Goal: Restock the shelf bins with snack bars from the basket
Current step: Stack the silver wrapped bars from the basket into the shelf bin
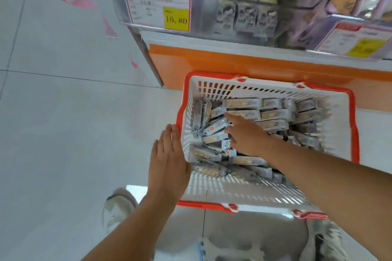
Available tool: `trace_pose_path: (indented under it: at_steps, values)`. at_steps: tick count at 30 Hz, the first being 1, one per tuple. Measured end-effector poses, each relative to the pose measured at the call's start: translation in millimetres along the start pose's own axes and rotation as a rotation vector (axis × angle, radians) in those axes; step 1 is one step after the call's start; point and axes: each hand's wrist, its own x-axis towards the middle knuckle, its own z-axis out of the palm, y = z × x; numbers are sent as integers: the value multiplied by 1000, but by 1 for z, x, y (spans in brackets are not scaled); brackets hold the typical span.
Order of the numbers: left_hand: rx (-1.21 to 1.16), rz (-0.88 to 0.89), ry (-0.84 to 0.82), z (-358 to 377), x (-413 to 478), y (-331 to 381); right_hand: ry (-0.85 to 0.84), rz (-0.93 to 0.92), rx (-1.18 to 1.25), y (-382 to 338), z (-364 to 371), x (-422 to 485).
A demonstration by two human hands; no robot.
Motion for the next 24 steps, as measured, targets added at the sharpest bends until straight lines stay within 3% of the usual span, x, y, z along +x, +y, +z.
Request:
trace_pose_path:
  at_steps: [9,13,17,22,24]
  values:
    - [-106,60,147,39,4,-21,-30,-49,-319,1,22,54]
    - [-117,52,150,40,5,-22,100,-102,-391,4,26,55]
    - [-98,45,98,34,4,-18,204,-108,-122,13,23,40]
    - [-56,32,101,8,3,-10,194,-90,623,10,-24,-7]
    - [-62,57,115,-11,4,-1,191,-107,817,6,-51,-33]
